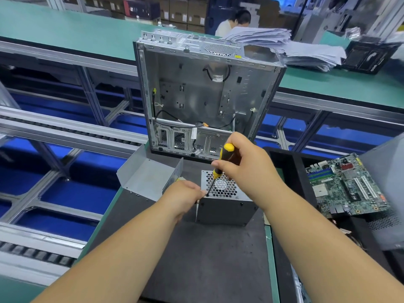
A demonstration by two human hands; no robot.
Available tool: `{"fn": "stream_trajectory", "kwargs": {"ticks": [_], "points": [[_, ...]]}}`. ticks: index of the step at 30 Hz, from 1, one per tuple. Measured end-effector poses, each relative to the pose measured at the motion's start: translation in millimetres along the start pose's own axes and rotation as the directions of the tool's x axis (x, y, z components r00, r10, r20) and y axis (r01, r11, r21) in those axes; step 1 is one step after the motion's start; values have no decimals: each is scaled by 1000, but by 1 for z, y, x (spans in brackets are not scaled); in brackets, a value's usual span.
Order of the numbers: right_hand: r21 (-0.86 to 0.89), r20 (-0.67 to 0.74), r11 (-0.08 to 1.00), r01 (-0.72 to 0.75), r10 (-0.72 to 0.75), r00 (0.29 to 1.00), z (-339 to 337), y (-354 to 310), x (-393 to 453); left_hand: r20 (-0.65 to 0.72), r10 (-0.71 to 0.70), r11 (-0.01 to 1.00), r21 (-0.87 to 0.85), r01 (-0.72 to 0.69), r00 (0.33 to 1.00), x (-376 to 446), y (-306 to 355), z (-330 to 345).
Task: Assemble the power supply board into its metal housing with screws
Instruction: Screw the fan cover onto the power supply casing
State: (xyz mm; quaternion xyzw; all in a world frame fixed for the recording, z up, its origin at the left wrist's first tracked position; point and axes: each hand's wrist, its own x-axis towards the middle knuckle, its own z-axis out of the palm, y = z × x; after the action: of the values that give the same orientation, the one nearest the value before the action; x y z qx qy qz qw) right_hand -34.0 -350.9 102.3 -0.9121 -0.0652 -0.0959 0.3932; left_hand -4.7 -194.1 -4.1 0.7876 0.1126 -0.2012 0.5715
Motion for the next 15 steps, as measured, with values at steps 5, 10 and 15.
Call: {"fn": "stream_trajectory", "kwargs": {"ticks": [5,10,15], "points": [[-198,-153,980,5,-36,987,20,-5,-12,17,-10,1000,-1,10,1000,0,2,-1],[-4,62,1000,12,-12,998,13,-9,-6,20,-8,1000,-20,9,1000,-1,-2,-1],[73,267,995,61,-79,960,-1,-5,-2,17,-8,999,-32,9,1000,1,-4,0]]}}
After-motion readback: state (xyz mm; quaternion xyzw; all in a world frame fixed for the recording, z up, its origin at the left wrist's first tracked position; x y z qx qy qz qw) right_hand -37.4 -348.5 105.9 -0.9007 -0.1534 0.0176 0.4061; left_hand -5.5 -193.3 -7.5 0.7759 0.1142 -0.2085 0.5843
